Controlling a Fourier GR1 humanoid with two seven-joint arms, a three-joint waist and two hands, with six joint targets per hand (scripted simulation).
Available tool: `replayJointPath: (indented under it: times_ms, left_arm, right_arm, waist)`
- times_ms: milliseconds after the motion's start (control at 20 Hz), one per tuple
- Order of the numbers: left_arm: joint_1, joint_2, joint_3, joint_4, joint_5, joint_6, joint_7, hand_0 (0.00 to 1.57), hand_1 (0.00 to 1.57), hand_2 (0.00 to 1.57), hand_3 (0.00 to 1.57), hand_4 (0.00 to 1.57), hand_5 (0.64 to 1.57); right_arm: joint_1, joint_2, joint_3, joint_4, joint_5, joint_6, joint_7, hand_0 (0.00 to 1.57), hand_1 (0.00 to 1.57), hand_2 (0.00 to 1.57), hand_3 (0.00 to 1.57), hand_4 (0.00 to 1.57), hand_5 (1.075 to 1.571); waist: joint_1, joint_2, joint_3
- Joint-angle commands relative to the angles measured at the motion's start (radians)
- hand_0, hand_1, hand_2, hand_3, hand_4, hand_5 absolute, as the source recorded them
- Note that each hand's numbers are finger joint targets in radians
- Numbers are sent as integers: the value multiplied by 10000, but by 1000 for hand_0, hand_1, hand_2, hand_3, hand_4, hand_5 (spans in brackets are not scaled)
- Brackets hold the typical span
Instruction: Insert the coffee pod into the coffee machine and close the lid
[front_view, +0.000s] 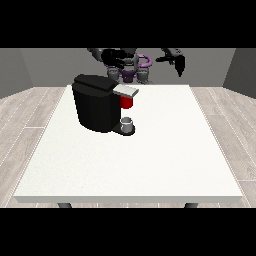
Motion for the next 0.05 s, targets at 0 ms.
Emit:
replayJointPath:
  times_ms: [0]
  left_arm:
    - [758,7,313,460,-4,205,-460,0,0,0,0,192,1571]
  right_arm:
    - [1603,89,295,-788,-787,201,29,0,0,0,0,157,1571]
  waist:
    - [-936,-690,-2]
